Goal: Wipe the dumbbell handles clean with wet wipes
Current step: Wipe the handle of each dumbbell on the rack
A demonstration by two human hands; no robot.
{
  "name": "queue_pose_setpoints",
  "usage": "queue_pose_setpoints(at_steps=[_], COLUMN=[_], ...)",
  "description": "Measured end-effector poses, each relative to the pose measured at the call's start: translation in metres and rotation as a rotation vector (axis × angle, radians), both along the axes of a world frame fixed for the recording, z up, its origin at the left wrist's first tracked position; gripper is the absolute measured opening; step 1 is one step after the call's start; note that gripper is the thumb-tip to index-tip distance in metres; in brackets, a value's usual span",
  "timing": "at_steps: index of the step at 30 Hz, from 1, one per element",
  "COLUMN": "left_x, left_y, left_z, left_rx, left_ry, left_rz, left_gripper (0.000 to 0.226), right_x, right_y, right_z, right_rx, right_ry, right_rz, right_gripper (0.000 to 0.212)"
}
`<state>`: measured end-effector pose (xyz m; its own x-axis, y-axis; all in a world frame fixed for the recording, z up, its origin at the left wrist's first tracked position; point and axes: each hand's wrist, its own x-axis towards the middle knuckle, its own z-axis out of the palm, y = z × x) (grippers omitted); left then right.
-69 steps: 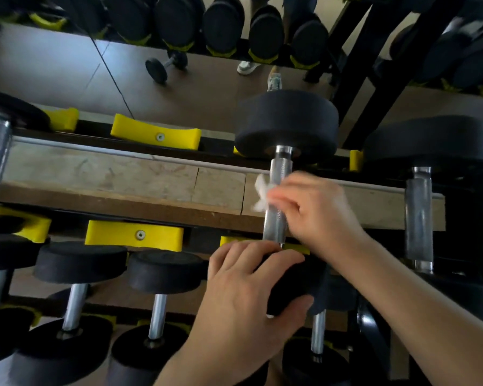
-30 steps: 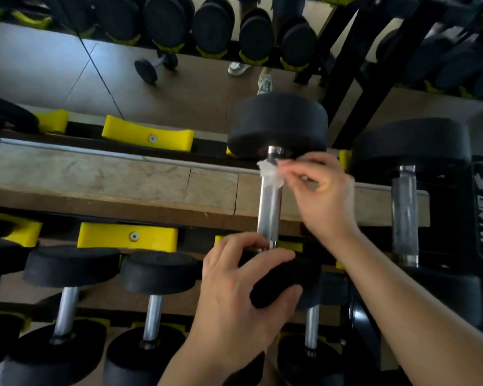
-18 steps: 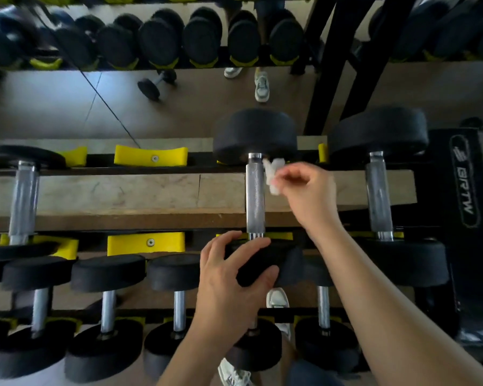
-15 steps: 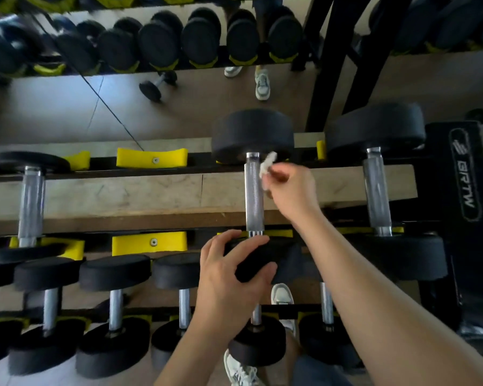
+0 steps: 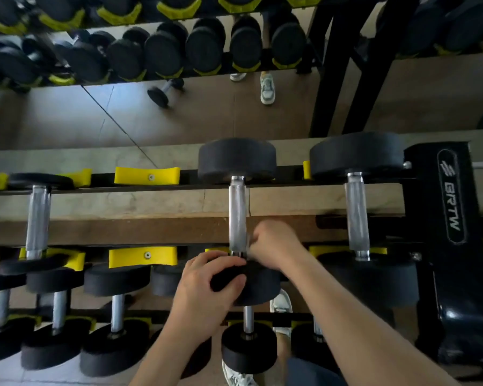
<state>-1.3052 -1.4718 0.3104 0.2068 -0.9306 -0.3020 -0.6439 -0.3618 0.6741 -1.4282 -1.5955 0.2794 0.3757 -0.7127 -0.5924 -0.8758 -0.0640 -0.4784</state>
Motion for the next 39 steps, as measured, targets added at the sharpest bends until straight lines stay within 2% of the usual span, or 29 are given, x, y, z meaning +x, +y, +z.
queue_pose_setpoints(at_steps=[2,6,10,12,16,20,22,24,27,28,29,31,33,36,38,39], left_x=[0.000,0.000,-0.002,-0.002,0.003,-0.001,-0.005,-0.009,-0.021,-0.025,-0.029,-0.036,-0.042,-0.057,-0.071,-0.080], left_y=[-0.002,-0.003,-0.003,-0.003,0.000,0.013,0.020,0.024,0.027,0.027,0.028,0.029,0.030,0.029,0.027,0.024], left_z=[0.000,-0.004,0.004,0.007,0.023,0.059,0.072,0.079,0.088,0.091,0.094,0.101,0.104,0.106,0.107,0.108], left_rx=[0.010,-0.008,0.028,0.001,-0.119,-0.213,-0.210,-0.182,-0.120,-0.093,-0.073,-0.071,-0.142,-0.270,-0.279,-0.259], left_ry=[0.027,0.038,0.045,0.091,0.268,0.385,0.517,0.756,1.193,1.280,1.317,1.274,1.122,0.745,0.668,0.706], left_rz=[0.019,0.040,0.027,0.096,0.278,0.243,0.258,0.311,0.478,0.528,0.546,0.505,0.419,0.198,0.139,0.133], left_gripper=[0.032,0.036,0.029,0.027,0.025,0.011,0.005,0.005,0.015,0.019,0.020,0.015,0.009,0.013,0.026,0.034], right_x=[-0.004,-0.007,-0.005,-0.008,-0.019,-0.027,-0.029,-0.033,-0.043,-0.047,-0.051,-0.059,-0.070,-0.086,-0.093,-0.101], right_y=[0.004,-0.011,0.005,0.005,0.023,0.066,0.080,0.091,0.102,0.105,0.107,0.111,0.114,0.114,0.112,0.110], right_z=[0.001,0.006,0.008,0.015,0.048,0.083,0.099,0.113,0.128,0.131,0.134,0.139,0.147,0.153,0.153,0.151], right_rx=[0.037,-0.143,-0.032,0.011,0.265,0.433,0.428,0.442,0.581,0.607,0.594,0.507,0.371,0.135,-0.066,-0.122], right_ry=[-0.011,-0.157,-0.074,-0.124,-0.534,-0.894,-0.947,-1.040,-1.317,-1.378,-1.390,-1.315,-1.144,-0.852,-0.770,-0.759], right_rz=[0.070,-0.026,0.154,0.146,-0.255,-0.542,-0.617,-0.704,-0.854,-0.901,-0.934,-0.941,-0.836,-0.564,-0.520,-0.544], right_gripper=[0.022,0.025,0.020,0.016,0.009,0.008,0.010,0.014,0.009,0.010,0.012,0.018,0.023,0.041,0.039,0.033])
